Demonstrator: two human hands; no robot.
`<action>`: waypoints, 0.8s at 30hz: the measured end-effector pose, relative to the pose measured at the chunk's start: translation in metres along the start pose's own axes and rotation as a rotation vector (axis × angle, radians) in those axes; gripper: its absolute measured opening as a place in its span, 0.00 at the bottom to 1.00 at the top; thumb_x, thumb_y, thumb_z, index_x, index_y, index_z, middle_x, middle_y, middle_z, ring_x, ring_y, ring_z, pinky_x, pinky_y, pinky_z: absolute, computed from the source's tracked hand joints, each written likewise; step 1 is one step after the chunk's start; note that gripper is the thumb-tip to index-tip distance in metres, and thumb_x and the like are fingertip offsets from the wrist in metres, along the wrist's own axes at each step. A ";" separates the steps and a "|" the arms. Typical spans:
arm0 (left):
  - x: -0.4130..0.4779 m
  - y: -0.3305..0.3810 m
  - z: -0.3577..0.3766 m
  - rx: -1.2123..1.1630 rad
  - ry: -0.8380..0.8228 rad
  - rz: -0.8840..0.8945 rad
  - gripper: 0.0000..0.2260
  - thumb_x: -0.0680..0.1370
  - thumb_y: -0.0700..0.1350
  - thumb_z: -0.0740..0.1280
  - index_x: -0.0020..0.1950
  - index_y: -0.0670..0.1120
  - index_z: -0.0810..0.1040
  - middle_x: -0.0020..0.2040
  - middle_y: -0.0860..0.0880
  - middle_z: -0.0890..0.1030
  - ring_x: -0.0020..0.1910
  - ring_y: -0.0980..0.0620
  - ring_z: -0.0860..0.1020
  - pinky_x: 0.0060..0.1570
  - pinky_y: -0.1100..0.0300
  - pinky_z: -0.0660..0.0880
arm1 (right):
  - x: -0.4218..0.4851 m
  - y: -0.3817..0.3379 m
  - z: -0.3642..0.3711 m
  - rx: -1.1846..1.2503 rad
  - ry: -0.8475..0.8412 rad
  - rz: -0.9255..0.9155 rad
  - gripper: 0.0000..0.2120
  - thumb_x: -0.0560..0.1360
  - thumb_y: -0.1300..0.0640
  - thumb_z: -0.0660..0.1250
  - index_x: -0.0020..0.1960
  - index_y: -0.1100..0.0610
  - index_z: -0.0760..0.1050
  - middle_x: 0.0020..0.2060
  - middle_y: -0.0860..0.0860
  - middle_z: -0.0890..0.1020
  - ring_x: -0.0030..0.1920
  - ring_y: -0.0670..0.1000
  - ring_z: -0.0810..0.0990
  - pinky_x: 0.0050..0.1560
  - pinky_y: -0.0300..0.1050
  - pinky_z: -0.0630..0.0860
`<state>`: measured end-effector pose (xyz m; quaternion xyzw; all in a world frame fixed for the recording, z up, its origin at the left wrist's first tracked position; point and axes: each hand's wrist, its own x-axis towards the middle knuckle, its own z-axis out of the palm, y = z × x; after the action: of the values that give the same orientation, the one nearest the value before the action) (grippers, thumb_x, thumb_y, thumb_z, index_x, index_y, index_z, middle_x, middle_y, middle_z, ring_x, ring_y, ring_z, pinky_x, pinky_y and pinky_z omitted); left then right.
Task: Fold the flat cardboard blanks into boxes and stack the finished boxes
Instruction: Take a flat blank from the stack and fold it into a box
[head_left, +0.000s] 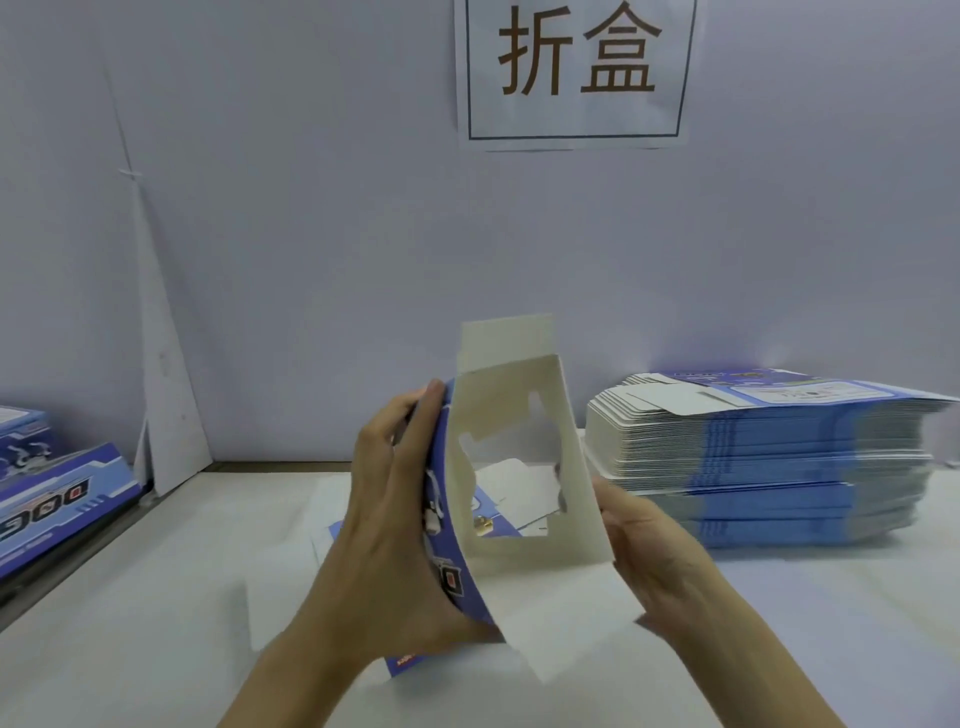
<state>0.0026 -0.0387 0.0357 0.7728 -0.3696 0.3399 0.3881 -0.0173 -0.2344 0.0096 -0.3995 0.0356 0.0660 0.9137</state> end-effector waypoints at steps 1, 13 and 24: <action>-0.006 -0.010 -0.003 0.029 -0.005 0.052 0.54 0.55 0.53 0.81 0.73 0.43 0.56 0.67 0.46 0.64 0.69 0.56 0.66 0.64 0.57 0.70 | 0.001 -0.004 -0.003 -0.005 0.021 -0.103 0.12 0.71 0.58 0.70 0.52 0.64 0.83 0.44 0.58 0.86 0.37 0.52 0.85 0.41 0.47 0.84; -0.014 -0.005 -0.004 0.229 0.028 0.031 0.55 0.55 0.68 0.71 0.76 0.57 0.49 0.70 0.44 0.62 0.68 0.43 0.65 0.62 0.49 0.68 | -0.014 -0.013 -0.004 -0.797 0.446 -1.134 0.19 0.76 0.60 0.69 0.65 0.47 0.76 0.42 0.39 0.85 0.35 0.38 0.74 0.35 0.33 0.77; -0.017 -0.004 0.007 0.343 0.000 -0.040 0.53 0.54 0.63 0.74 0.75 0.52 0.56 0.68 0.46 0.60 0.68 0.43 0.61 0.59 0.29 0.68 | -0.023 -0.021 0.016 -0.224 0.012 -0.586 0.15 0.69 0.46 0.67 0.52 0.47 0.85 0.51 0.49 0.86 0.49 0.46 0.85 0.42 0.39 0.81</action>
<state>-0.0009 -0.0375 0.0176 0.8349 -0.2909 0.3900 0.2573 -0.0363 -0.2392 0.0382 -0.4915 -0.0831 -0.1988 0.8438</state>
